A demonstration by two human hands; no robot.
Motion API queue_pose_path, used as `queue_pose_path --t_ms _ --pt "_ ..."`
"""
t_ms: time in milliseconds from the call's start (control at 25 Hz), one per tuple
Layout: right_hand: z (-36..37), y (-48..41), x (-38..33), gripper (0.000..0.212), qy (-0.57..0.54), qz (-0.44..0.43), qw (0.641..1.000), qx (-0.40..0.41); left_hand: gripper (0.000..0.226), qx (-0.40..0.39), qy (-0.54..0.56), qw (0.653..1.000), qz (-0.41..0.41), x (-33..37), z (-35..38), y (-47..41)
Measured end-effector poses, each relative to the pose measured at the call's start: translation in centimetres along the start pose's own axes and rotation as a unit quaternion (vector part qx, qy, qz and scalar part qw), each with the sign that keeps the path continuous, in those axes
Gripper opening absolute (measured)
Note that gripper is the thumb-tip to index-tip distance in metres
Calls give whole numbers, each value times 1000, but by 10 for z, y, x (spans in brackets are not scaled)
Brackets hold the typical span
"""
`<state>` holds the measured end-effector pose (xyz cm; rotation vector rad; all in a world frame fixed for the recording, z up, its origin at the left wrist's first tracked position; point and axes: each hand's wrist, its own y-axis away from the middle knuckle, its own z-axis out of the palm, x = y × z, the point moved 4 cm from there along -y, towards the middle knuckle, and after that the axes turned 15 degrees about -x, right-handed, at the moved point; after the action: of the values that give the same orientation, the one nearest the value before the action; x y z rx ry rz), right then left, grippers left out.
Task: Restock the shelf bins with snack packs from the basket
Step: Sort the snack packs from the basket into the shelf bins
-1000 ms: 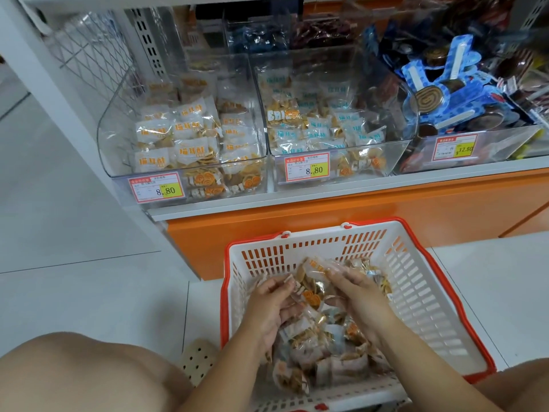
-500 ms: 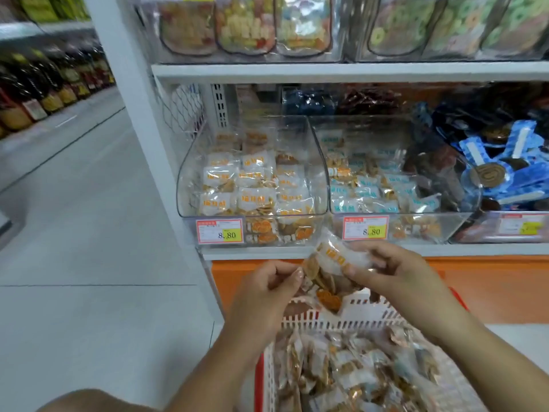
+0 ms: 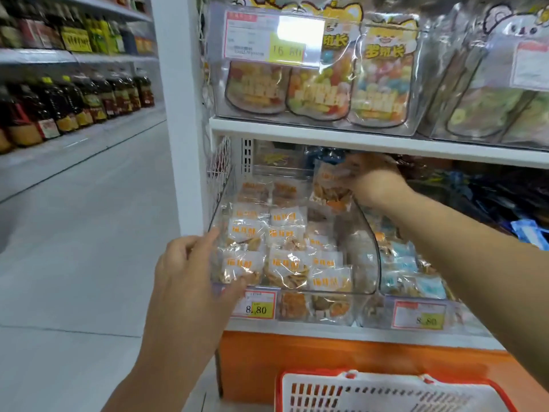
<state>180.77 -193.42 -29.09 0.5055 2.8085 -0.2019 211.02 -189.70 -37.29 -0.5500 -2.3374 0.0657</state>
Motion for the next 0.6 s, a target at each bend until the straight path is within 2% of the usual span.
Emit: queue_pose_path --t_ms 160,320,400,600 --pt "16 -54 11 29 43 38 998 -30 84 -21 44 999 3 -19 11 -9" --pt "30 -77 8 26 129 -11 988 -83 89 -25 96 995 15 -27 15 -17" --pt "37 -82 13 21 135 -37 985 -99 92 -22 93 995 20 -30 16 -20" --pt "40 -91 23 33 132 -62 979 -144 94 -20 94 995 29 -31 16 -19"
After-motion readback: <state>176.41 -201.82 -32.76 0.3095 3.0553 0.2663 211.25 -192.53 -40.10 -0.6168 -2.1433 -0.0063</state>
